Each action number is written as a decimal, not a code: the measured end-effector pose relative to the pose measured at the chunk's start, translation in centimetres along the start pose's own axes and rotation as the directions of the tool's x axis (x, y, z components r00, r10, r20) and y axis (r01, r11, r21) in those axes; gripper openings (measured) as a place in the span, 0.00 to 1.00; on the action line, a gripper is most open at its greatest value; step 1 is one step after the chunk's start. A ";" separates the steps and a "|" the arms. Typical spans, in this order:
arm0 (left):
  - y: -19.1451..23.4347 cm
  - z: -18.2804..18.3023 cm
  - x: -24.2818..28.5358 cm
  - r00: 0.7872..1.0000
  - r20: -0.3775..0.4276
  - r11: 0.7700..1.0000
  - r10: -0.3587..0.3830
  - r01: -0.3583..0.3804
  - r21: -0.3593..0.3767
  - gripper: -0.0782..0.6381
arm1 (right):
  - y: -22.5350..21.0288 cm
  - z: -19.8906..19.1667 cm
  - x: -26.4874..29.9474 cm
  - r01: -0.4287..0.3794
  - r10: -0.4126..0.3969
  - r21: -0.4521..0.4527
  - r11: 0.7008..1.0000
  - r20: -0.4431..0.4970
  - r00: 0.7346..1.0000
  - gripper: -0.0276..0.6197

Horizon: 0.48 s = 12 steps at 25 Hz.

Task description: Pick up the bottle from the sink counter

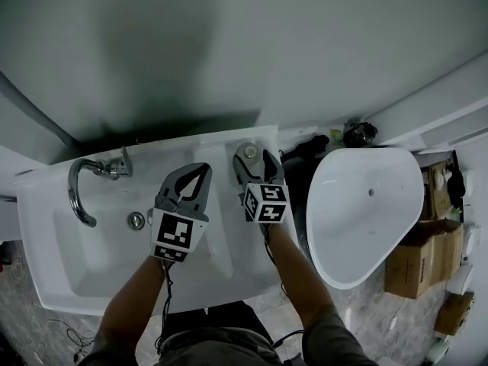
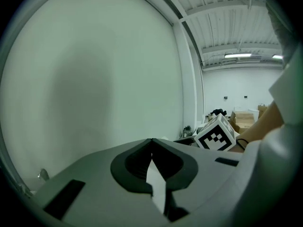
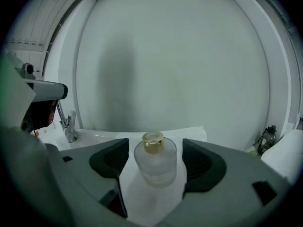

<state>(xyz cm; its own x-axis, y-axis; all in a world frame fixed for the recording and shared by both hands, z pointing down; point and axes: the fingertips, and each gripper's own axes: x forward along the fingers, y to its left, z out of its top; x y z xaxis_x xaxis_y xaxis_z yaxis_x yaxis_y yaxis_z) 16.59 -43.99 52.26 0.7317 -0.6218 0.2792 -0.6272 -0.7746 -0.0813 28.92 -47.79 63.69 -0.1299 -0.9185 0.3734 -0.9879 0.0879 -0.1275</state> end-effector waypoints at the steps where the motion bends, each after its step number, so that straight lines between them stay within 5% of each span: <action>1: 0.1 -0.4 0.2 1.000 -0.005 1.000 0.002 -0.002 -0.003 0.13 | 0.0 -0.2 0.3 -0.006 0.006 -0.004 1.000 -0.005 1.000 0.53; 12: 0.9 -2.6 1.2 1.000 -0.025 0.999 0.010 -0.012 -0.053 0.13 | -0.2 -2.5 3.1 -0.007 0.005 -0.014 1.000 -0.103 0.995 0.53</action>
<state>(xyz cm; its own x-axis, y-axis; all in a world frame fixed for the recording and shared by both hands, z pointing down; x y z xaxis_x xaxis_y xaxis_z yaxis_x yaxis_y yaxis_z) 16.20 -45.19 55.00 0.7184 -0.6266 0.3021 -0.6488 -0.7602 -0.0341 28.51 -49.71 67.19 -0.1432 -0.8735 0.4653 -0.9881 0.0994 -0.1174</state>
